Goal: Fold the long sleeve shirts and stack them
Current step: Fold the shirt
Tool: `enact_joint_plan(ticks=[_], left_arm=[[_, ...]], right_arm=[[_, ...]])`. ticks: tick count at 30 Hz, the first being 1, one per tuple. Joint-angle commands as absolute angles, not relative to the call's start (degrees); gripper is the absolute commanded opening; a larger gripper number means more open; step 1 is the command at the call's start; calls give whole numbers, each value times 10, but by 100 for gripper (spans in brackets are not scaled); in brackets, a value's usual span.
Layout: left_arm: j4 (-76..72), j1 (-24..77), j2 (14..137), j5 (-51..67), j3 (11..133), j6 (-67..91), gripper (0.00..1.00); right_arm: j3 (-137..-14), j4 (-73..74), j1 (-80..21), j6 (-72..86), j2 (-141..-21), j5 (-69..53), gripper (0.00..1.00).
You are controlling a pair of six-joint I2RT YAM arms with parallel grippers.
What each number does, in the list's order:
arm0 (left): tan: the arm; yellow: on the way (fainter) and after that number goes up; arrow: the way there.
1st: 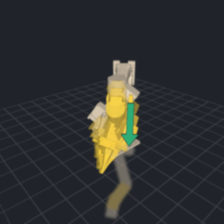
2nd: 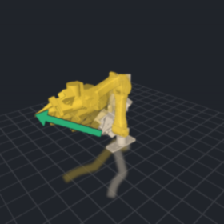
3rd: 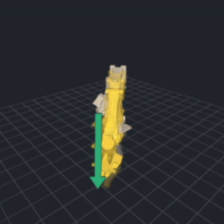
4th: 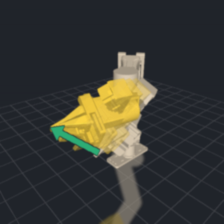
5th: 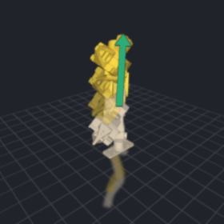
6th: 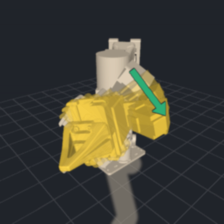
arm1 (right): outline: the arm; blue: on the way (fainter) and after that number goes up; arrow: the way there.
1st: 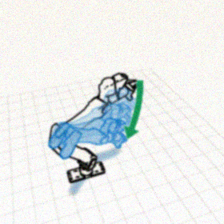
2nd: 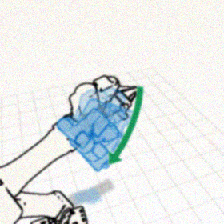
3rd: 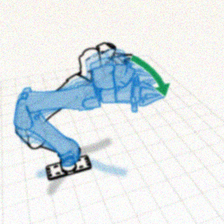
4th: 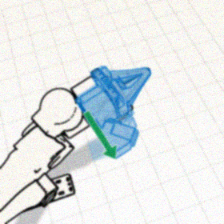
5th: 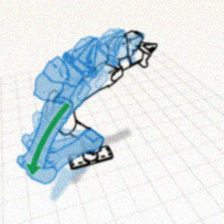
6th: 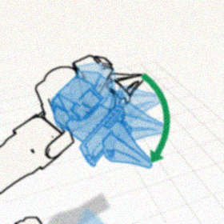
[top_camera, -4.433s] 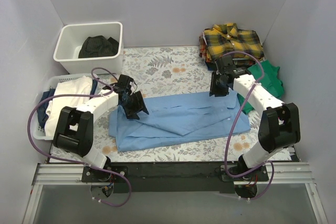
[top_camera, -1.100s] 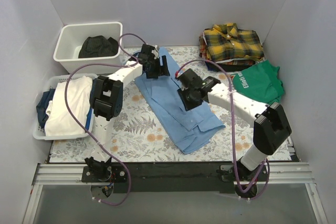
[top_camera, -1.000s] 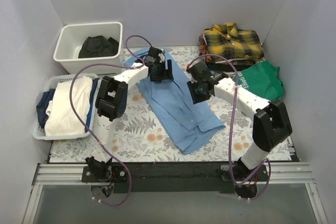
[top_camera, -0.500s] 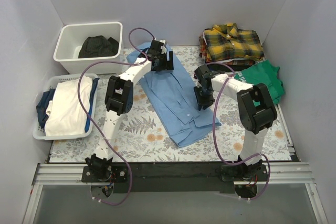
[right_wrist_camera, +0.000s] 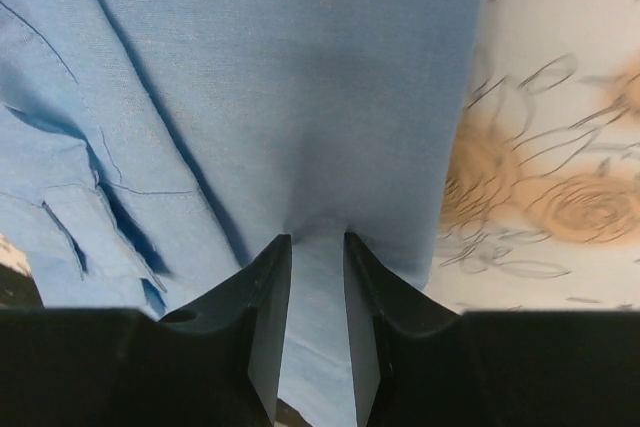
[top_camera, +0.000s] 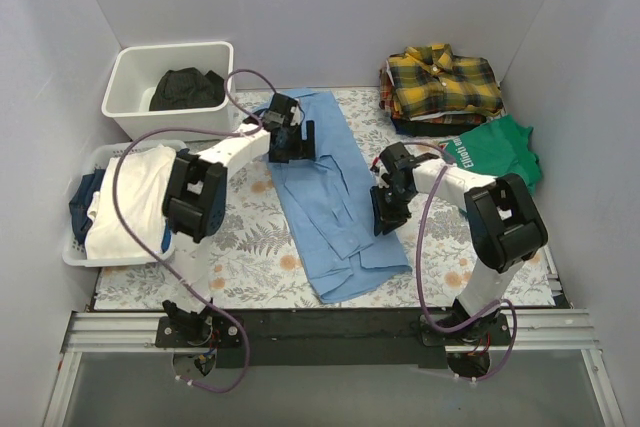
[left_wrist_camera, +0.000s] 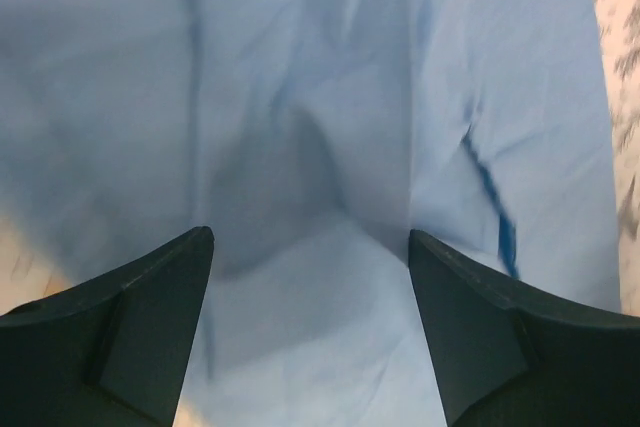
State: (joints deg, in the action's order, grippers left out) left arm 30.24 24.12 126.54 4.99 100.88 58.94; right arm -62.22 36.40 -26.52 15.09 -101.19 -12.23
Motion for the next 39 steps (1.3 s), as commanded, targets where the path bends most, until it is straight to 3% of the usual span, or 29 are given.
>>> enact_joint_plan(ticks=[1,9,17,21,26,39], left_arm=[[298,239,1053,-24,857,610,80],[406,232,883,-75,709,671,81],[474,213,800,-27,570,769,81],[492,212,796,-15,534,790,80],[509,211,777,29,493,816,80],[392,162,716,220,346,834,72]], right_arm=[[-591,387,-301,165,-988,-159,36],[-708,368,-416,213,-1083,-185,36],[-845,416,-429,207,-1137,-141,36],[-817,437,-429,195,-1072,-63,37],[-717,434,-405,199,-973,-32,52],[-564,288,-365,118,-924,-315,58]])
